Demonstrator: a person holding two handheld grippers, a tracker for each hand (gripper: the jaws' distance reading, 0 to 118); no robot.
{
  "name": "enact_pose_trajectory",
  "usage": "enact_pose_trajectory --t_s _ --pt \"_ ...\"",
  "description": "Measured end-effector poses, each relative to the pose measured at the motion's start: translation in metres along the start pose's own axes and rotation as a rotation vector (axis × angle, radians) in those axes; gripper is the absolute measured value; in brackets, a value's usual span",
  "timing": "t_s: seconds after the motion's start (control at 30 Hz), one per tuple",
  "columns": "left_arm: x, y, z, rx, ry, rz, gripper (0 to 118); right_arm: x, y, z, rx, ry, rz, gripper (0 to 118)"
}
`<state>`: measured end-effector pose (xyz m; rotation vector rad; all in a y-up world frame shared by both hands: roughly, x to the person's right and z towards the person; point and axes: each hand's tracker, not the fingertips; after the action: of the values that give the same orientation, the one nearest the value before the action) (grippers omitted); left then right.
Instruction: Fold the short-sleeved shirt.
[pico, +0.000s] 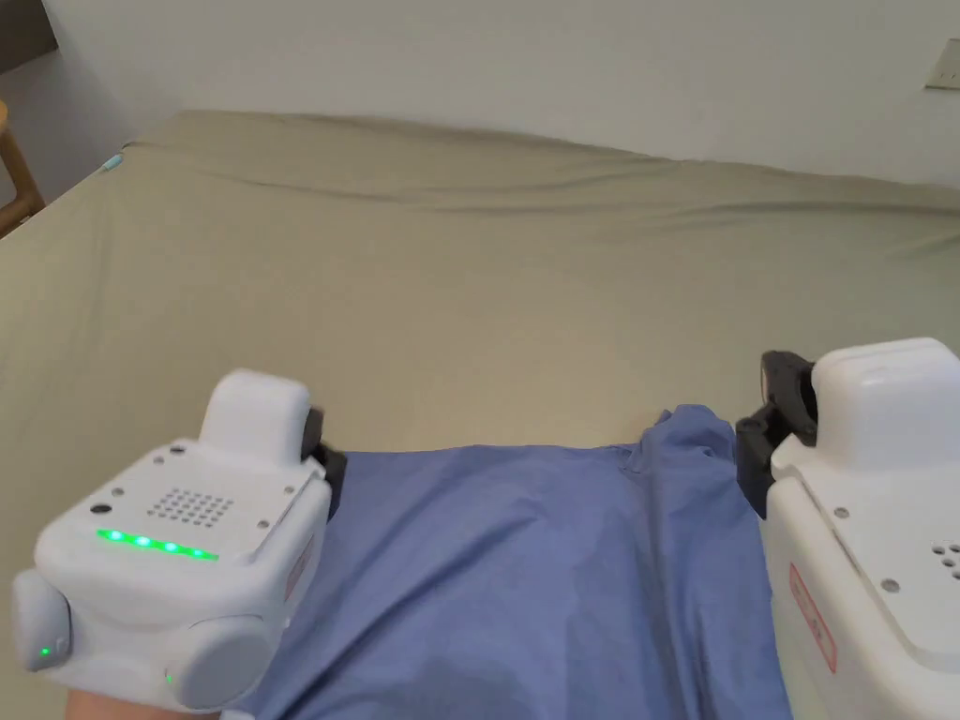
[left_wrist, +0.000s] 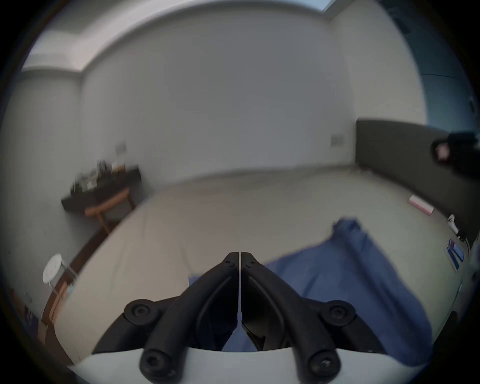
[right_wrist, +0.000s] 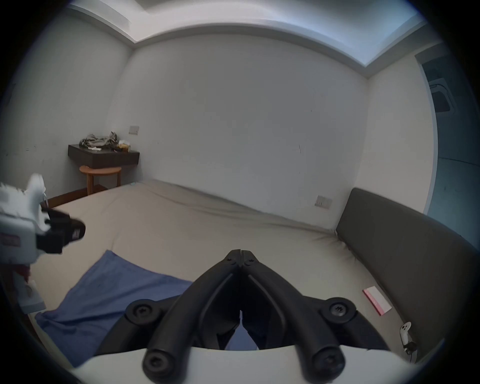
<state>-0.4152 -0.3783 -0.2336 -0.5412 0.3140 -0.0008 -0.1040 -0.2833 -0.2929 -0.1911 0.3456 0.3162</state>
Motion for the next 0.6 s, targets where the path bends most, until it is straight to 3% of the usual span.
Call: enact_pose_trajectory --t_s 0.1,0.13,0.2,0.23,0.33,0.6 --pt "-0.025 -0.035 -0.060 -0.186 0.067 0.013 9 0.012 -0.019 -0.022 -0.061 -0.006 -0.006 0" --pt "-0.034 -0.043 -0.081 -0.248 0.069 0.018 32 0.017 -0.026 -0.029 -0.082 -0.012 -0.009 0" --pt "-0.050 -0.052 -0.116 -0.351 0.084 0.049 98 0.026 -0.036 -0.040 -0.115 -0.023 -0.026 0" --pt "-0.059 -0.055 -0.134 -0.406 0.090 0.062 114 0.030 -0.041 -0.045 -0.131 -0.029 -0.034 0" --pt "-0.081 -0.054 -0.169 -0.311 0.135 0.166 114 0.041 -0.054 -0.057 -0.169 -0.052 -0.037 0" --pt "-0.096 -0.049 -0.225 -0.346 0.213 0.204 113 0.058 -0.072 -0.069 -0.238 -0.076 -0.025 0"
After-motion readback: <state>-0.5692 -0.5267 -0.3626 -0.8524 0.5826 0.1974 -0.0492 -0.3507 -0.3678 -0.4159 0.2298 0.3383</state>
